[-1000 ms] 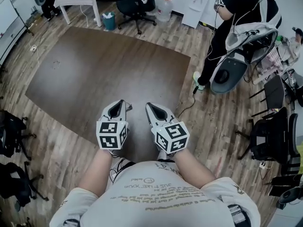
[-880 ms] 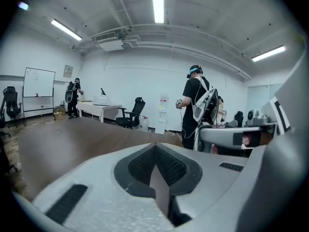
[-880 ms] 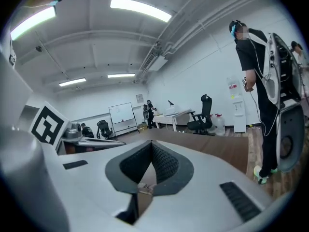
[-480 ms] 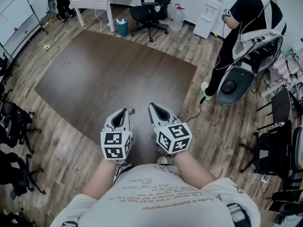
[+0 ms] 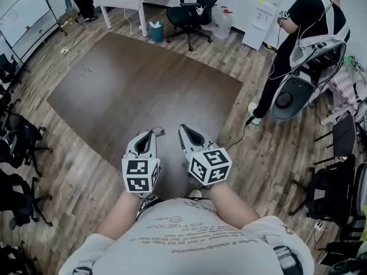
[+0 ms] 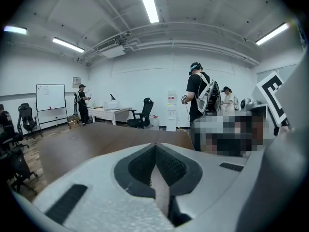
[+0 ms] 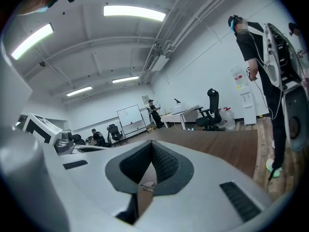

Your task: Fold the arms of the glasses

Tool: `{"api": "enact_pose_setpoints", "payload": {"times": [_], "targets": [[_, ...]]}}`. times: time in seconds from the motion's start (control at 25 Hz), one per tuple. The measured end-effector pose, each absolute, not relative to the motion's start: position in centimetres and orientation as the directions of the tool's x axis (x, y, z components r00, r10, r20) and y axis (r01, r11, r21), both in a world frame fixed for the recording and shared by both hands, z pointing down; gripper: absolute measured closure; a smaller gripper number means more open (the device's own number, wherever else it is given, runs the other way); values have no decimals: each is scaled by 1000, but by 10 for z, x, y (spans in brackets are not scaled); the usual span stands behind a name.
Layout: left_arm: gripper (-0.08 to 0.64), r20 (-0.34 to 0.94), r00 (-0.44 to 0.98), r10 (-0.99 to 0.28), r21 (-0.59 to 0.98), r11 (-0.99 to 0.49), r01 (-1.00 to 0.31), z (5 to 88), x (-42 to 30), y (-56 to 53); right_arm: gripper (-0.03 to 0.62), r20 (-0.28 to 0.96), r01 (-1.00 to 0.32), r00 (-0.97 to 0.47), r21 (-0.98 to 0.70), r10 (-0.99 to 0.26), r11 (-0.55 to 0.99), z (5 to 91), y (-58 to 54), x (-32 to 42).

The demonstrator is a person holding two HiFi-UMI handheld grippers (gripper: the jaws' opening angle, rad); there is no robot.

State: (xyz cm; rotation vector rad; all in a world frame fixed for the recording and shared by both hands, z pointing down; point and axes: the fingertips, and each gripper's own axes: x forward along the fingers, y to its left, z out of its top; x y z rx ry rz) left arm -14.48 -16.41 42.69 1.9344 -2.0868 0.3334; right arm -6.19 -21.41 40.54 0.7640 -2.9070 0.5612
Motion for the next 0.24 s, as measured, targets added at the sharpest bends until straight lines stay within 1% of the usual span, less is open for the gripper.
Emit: {"api": "enact_pose_setpoints", "payload": {"times": [0.24], "targets": [[546,355,-94,-930,13,106,-994,426,-151,-159,580,179,-477,-879,-327,-442,816,407,-210,-64]]}}
